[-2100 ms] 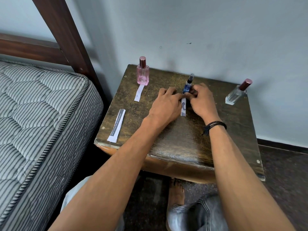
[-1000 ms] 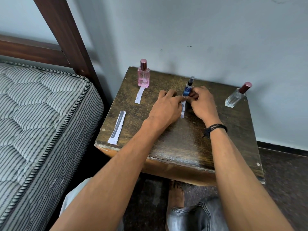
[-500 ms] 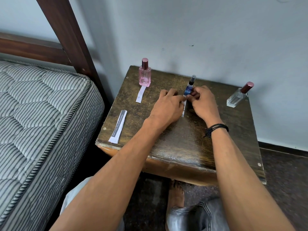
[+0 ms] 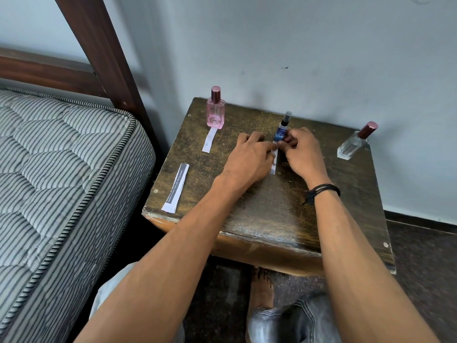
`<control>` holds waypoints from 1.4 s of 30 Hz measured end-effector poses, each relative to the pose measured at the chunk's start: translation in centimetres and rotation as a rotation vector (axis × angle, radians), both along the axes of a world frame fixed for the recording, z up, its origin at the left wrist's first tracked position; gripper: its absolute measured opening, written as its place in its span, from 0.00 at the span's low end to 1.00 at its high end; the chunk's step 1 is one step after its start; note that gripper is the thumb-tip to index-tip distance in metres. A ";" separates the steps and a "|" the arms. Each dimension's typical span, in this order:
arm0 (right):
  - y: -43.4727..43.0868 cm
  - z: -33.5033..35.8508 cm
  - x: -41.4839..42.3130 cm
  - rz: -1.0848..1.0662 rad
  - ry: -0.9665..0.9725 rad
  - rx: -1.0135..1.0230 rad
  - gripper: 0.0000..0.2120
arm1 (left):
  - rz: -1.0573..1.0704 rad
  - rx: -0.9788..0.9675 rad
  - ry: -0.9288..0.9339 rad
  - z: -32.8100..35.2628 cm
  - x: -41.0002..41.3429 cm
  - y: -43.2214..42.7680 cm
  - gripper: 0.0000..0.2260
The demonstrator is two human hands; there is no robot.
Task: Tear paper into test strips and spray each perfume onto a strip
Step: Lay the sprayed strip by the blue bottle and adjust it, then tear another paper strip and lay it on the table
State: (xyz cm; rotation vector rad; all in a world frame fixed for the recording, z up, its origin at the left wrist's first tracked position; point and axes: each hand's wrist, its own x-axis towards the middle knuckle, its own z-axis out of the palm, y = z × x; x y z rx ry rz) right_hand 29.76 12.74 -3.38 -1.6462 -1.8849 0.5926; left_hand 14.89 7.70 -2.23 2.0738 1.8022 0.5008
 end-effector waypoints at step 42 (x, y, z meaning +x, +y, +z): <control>-18.9 1.9 -15.2 0.441 -0.118 0.091 0.18 | 0.662 0.181 -0.709 3.7 -17.4 -10.3 0.09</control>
